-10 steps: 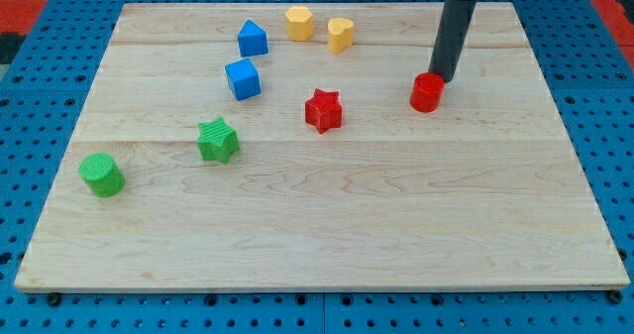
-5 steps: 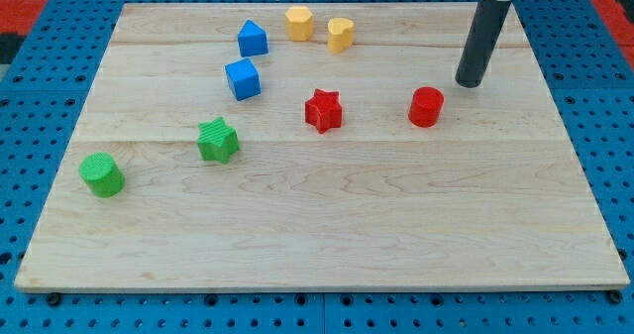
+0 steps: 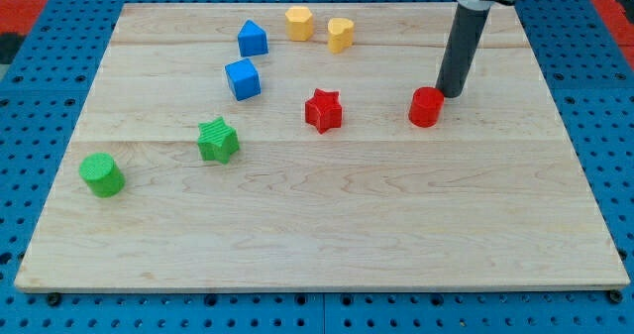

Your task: Place the red circle vertically below the red star

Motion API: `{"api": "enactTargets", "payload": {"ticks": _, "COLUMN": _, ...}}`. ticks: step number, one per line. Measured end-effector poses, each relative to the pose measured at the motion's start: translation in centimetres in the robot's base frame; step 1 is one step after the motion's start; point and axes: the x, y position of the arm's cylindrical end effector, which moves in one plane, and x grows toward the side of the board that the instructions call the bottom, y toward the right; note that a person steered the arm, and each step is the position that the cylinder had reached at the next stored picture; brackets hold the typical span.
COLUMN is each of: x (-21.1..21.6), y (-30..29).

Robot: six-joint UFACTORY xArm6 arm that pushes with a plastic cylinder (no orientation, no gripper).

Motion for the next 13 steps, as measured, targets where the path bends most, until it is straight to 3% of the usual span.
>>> {"api": "enactTargets", "payload": {"ticks": 1, "x": 2.8, "y": -0.5}}
{"api": "enactTargets", "payload": {"ticks": 3, "x": 4.6, "y": -6.2}}
{"api": "enactTargets", "payload": {"ticks": 6, "x": 8.1, "y": -9.6}}
{"api": "enactTargets", "payload": {"ticks": 9, "x": 8.1, "y": -8.8}}
{"api": "enactTargets", "payload": {"ticks": 10, "x": 6.2, "y": -8.3}}
{"api": "enactTargets", "payload": {"ticks": 11, "x": 4.3, "y": -9.7}}
{"api": "enactTargets", "payload": {"ticks": 13, "x": 5.8, "y": -13.6}}
